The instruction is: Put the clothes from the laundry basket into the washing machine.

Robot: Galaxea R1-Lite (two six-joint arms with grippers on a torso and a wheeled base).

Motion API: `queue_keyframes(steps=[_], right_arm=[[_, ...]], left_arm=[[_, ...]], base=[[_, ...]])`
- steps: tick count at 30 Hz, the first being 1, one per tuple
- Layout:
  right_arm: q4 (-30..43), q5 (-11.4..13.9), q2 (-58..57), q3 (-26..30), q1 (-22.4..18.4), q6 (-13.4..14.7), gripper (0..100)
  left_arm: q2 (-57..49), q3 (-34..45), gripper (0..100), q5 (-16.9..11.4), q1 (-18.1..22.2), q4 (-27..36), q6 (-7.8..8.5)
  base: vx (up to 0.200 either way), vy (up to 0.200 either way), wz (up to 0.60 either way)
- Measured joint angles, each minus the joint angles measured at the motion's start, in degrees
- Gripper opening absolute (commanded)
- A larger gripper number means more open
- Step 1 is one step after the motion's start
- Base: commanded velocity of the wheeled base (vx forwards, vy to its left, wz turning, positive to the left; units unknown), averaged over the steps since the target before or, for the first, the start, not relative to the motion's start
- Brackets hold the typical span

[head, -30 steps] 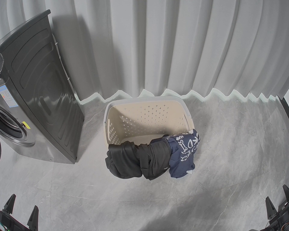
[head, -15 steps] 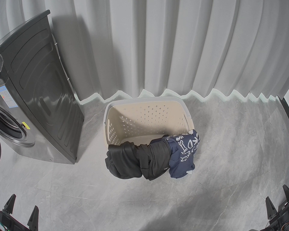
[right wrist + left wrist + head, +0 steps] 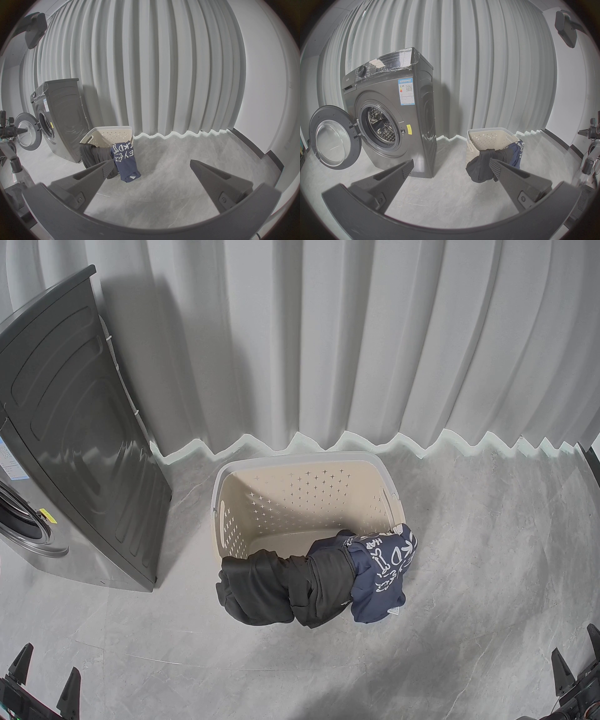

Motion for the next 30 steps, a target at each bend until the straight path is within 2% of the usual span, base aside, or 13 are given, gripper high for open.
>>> queue_keyframes(steps=[8, 14, 17, 22, 30], right_arm=[[-0.84, -0.33, 0.00, -0.04, -0.05, 0.13, 100], [-1.44, -0.04, 0.59, -4.91, 0.02, 0.15, 100], [-1.15, 1.15, 3.32, -6.47, 0.33, 0.79, 100], [-2.40, 4.00, 13.09, -7.28, 1.49, 3.88, 100], [-12.06, 6.49, 33.74, -6.90, 3.94, 7.17, 100]], left_arm=[[0.00, 0.00, 100, -0.02, 0.00, 0.00, 0.05], [0.00, 0.00, 100, -0.09, 0.02, 0.00, 0.07], [0.00, 0.00, 100, -0.16, 0.05, 0.00, 0.10], [0.00, 0.00, 100, -0.20, 0.00, 0.00, 0.10], [0.00, 0.00, 100, -0.28, 0.00, 0.00, 0.18]], base=[[0.000, 0.000, 0.00], [0.000, 0.000, 0.00], [0.000, 0.000, 0.00], [0.000, 0.000, 0.00], [0.000, 0.000, 0.00]])
